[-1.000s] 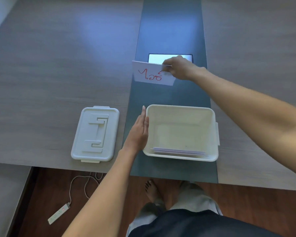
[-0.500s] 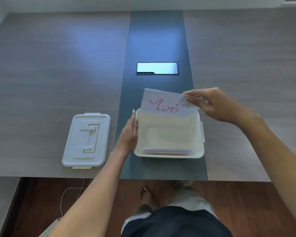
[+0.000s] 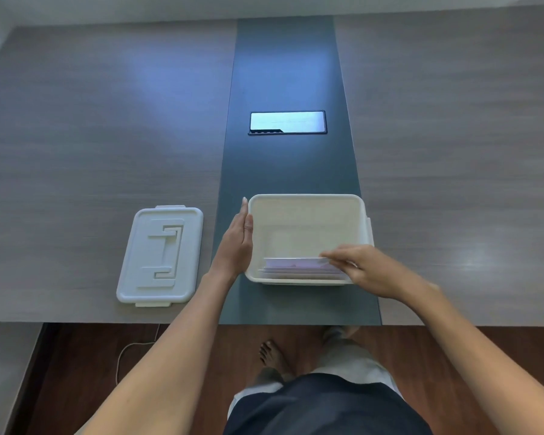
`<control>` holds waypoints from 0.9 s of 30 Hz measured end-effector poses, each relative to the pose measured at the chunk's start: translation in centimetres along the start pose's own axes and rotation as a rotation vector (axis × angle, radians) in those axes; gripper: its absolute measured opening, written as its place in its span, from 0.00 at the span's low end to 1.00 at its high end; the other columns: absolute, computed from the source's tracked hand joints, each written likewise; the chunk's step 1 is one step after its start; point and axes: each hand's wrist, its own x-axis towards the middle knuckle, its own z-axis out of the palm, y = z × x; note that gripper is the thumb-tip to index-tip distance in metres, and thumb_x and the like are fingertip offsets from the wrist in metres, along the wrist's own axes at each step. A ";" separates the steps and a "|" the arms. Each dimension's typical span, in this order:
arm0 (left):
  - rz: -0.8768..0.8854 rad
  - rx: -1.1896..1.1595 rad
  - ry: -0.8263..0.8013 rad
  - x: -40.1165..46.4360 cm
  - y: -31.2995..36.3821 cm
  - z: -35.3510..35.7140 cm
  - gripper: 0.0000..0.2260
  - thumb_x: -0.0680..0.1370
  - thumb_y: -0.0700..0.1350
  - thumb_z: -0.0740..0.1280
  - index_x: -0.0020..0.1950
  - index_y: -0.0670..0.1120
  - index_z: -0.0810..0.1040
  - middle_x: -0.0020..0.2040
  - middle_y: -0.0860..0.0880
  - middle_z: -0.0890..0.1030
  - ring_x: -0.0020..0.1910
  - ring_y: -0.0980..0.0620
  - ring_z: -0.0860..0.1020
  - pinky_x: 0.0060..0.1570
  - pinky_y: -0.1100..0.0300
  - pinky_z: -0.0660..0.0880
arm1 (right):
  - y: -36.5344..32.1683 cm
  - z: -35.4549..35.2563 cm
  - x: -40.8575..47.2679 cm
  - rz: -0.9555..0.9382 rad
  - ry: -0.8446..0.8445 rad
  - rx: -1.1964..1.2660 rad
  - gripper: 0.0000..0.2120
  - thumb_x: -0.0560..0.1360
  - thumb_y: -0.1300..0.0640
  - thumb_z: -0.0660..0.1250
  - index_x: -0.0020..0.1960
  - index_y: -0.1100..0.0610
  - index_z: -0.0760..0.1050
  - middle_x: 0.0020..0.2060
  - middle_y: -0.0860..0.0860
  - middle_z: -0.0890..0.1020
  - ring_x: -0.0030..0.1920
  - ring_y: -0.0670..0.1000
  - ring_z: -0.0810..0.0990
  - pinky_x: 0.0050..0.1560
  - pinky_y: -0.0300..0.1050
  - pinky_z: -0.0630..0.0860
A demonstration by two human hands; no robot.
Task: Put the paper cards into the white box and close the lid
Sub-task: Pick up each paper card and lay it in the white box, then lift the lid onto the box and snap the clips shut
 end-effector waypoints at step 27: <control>-0.311 0.124 0.469 -3.6 -5.0 -8.4 0.26 0.83 0.58 0.48 0.74 0.45 0.67 0.72 0.45 0.69 0.69 0.43 0.70 0.66 0.49 0.67 | -11.5 -1.7 24.3 -0.278 0.081 -0.239 0.13 0.81 0.58 0.63 0.61 0.60 0.80 0.55 0.58 0.80 0.55 0.58 0.80 0.57 0.46 0.73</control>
